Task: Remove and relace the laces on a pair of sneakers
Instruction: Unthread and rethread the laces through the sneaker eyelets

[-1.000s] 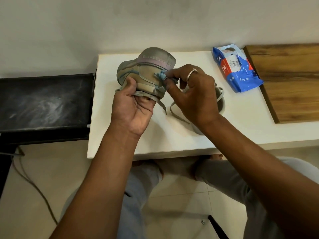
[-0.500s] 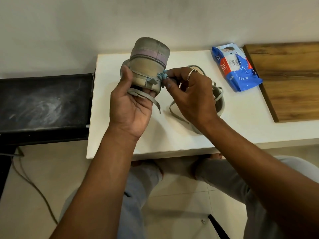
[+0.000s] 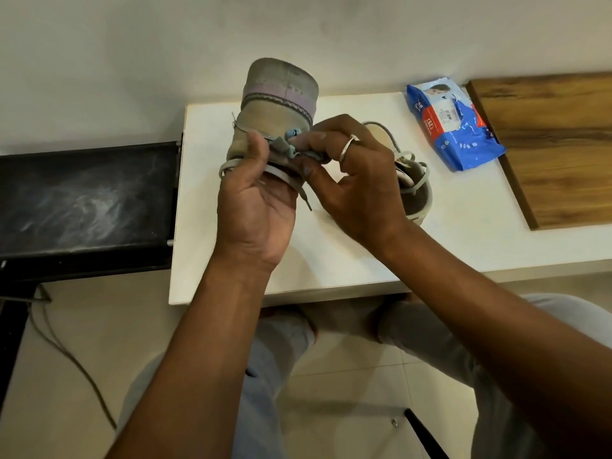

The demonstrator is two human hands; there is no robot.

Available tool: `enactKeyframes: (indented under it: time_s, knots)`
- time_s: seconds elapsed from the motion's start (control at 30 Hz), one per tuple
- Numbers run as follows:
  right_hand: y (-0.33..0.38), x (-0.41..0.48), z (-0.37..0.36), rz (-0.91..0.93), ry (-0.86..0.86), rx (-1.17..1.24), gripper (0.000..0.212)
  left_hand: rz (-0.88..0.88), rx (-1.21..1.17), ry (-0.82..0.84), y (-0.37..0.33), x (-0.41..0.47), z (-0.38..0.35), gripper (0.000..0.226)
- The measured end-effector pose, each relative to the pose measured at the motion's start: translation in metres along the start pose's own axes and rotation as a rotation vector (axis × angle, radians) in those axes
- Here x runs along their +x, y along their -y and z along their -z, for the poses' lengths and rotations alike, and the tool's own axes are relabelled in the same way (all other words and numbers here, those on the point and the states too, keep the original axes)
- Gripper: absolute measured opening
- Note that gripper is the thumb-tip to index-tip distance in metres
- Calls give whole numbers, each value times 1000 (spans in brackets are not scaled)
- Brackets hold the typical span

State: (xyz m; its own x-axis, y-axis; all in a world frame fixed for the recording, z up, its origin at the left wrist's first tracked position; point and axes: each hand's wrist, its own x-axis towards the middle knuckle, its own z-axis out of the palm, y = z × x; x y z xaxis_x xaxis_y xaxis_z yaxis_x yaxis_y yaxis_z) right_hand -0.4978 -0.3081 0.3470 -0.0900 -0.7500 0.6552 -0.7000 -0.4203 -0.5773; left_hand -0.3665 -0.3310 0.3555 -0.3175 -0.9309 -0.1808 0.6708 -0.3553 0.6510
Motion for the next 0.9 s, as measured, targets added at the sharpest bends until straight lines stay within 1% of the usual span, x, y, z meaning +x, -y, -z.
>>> enactKeyframes:
  time_s: [0.1, 0.2, 0.3, 0.4, 0.5, 0.6, 0.67, 0.8, 0.83, 0.9]
  knots:
    - [1, 0, 0, 101, 26, -49, 17, 4, -73, -8, -1, 0, 2, 52]
    - [2, 3, 2, 156, 36, -83, 15, 24, -127, 1, 0, -2, 1, 45]
    - [2, 5, 2, 85, -15, -43, 16, 25, -188, 23, 1, -4, -3, 39]
    - [-2, 5, 1, -34, -50, -52, 15, -3, -254, 3, 0, -2, -5, 44]
    - [-8, 3, -1, -131, -31, -61, 14, -27, -331, -8, -4, 0, -3, 53]
    - [-8, 2, -4, -198, 6, 21, 14, -45, -330, -16, -5, 2, 0, 55]
    - [-3, 4, -6, -191, 12, 52, 14, -46, -332, -3, -5, 3, 2, 57]
    - [10, 10, -8, -60, 30, 82, 15, -39, -302, 31, -5, 2, 4, 58]
    - [10, 10, -8, -59, 26, 78, 15, -38, -301, 28, -4, 1, 3, 58]
    - [4, 10, -9, -144, 4, 70, 13, -41, -322, 20, -4, 1, 1, 57]
